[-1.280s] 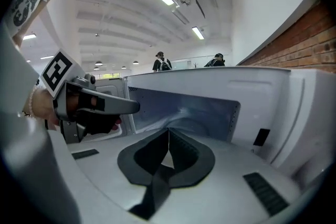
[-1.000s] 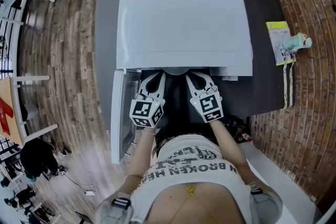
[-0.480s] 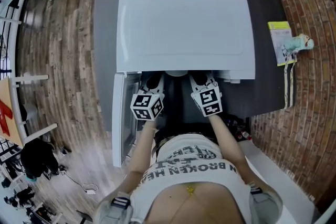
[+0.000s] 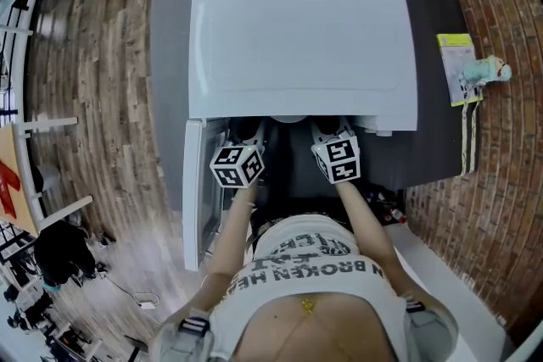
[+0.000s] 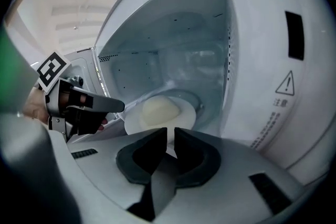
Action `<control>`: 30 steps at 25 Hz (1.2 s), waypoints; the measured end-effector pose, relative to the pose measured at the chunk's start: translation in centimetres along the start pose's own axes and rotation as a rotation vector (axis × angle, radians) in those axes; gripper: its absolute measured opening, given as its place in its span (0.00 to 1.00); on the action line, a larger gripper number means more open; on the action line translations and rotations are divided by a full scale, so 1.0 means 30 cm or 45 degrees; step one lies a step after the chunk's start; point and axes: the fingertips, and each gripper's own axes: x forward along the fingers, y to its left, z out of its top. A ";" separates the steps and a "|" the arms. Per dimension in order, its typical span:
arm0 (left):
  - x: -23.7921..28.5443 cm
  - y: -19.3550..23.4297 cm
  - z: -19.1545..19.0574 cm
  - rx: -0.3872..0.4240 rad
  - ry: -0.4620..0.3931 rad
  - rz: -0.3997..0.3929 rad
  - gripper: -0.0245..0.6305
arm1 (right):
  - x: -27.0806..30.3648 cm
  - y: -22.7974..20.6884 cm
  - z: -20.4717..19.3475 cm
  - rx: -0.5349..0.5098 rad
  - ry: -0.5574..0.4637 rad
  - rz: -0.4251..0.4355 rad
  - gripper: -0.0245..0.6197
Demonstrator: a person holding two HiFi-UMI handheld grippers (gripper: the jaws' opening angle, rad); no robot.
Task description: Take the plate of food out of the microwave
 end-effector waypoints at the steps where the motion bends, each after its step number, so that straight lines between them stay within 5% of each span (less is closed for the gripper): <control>1: 0.002 0.002 -0.004 -0.010 0.005 -0.004 0.06 | 0.002 0.002 -0.002 0.019 0.002 0.001 0.08; 7: 0.014 0.012 -0.026 -0.087 0.013 -0.012 0.18 | 0.014 -0.007 -0.027 0.250 -0.001 -0.023 0.24; 11: 0.022 0.028 -0.027 -0.234 -0.016 -0.045 0.21 | 0.028 -0.013 -0.039 0.489 -0.003 -0.017 0.33; 19: 0.067 0.038 -0.026 -0.317 -0.015 -0.065 0.22 | 0.054 -0.041 -0.015 0.848 -0.076 0.067 0.33; 30: 0.095 0.055 -0.014 -0.456 -0.047 -0.080 0.21 | 0.064 -0.063 -0.017 0.981 -0.094 0.118 0.16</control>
